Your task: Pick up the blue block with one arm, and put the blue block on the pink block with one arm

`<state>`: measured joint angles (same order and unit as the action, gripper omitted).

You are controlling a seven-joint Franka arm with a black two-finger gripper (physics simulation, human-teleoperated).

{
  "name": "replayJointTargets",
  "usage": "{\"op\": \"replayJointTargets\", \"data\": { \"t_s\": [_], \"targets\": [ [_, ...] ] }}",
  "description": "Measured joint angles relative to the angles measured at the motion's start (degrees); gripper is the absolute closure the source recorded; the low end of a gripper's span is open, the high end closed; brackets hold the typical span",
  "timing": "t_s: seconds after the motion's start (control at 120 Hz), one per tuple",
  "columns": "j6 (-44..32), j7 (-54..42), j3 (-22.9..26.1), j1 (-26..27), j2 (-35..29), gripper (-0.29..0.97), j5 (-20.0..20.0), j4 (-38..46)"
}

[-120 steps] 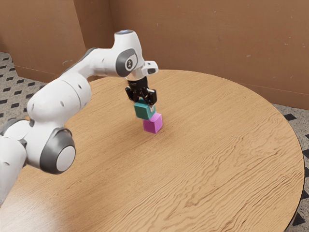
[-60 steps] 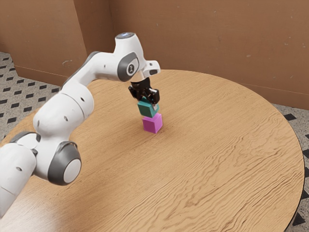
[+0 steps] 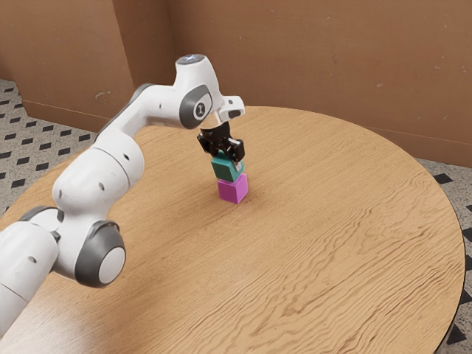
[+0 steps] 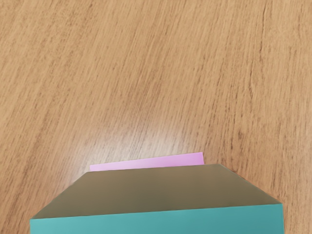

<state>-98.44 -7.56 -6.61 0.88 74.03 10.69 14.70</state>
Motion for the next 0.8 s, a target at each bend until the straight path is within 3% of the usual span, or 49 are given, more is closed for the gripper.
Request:
{"op": "replayJointTargets", "data": {
  "t_s": [0.233,0.55,0.617,0.7,0.8],
  "targets": [
    [-0.02,-0.1,0.56,-0.05,0.04,0.33,0.01,0.0],
    [0.21,-0.3,1.41,-0.67,-0.41,0.09,0.27,0.06],
    [1.05,-0.3,4.2,-0.27,-6.48,0.07,-2.2,4.06],
    [0.67,-0.26,4.81,0.09,-20.5,0.05,-5.2,20.44],
    [-0.17,0.17,4.58,0.02,-32.39,0.04,-6.95,36.82]
  ]
}}
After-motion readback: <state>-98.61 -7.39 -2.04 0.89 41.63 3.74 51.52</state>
